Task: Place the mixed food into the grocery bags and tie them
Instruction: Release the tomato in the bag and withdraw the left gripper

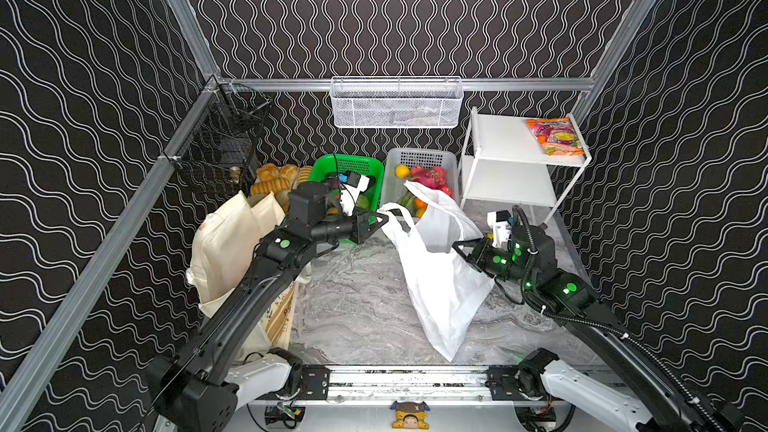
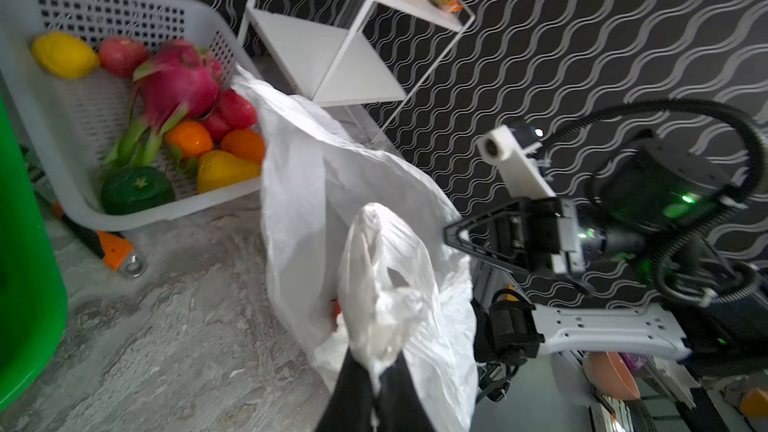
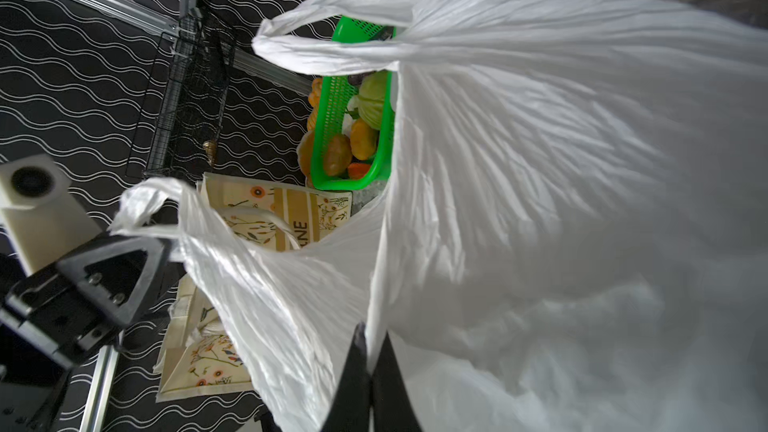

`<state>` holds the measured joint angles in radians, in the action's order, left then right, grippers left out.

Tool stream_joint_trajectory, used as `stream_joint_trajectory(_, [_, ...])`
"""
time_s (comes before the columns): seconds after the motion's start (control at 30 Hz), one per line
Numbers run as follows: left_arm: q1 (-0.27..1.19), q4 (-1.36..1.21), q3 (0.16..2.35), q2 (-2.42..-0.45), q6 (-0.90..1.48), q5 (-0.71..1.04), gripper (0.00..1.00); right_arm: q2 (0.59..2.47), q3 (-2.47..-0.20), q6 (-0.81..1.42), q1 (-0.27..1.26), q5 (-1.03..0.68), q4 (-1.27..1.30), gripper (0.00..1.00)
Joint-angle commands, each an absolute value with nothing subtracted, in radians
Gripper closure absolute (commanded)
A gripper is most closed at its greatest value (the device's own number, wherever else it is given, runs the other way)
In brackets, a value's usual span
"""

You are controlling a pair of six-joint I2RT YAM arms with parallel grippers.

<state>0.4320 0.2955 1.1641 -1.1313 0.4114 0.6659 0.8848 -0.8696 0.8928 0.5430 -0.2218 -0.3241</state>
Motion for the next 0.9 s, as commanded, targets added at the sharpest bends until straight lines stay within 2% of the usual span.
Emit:
stream_joint_trajectory(0.0, [0.455, 0.351, 1.157, -1.064, 0.352, 0.750, 1.00, 0.904, -0.900, 0.834, 0.540, -0.180, -0.367, 1.00])
stream_joint_trajectory(0.13, [0.533, 0.358, 1.119, -0.986, 0.346, 0.721, 1.00, 0.927, -0.902, 0.831, 0.535, -0.164, -0.427, 1.00])
stream_joint_trajectory(0.4, [0.667, 0.298, 1.120, -0.982, 0.379, 0.671, 1.00, 1.047, -1.026, 0.768, 0.535, -0.211, -0.572, 1.00])
stream_joint_trajectory(0.57, [0.709, 0.269, 1.066, -0.973, 0.394, 0.675, 1.00, 1.144, -1.126, 0.679, 0.535, -0.166, -0.661, 1.00])
stream_joint_trajectory(0.8, [0.740, 0.360, 1.042, -0.948, 0.328, 0.642, 1.00, 1.200, -1.195, 0.611, 0.534, -0.127, -0.686, 1.00])
stream_joint_trajectory(0.87, [0.741, 0.422, 1.064, -0.946, 0.276, 0.605, 0.84, 1.213, -1.221, 0.574, 0.534, -0.136, -0.716, 1.00])
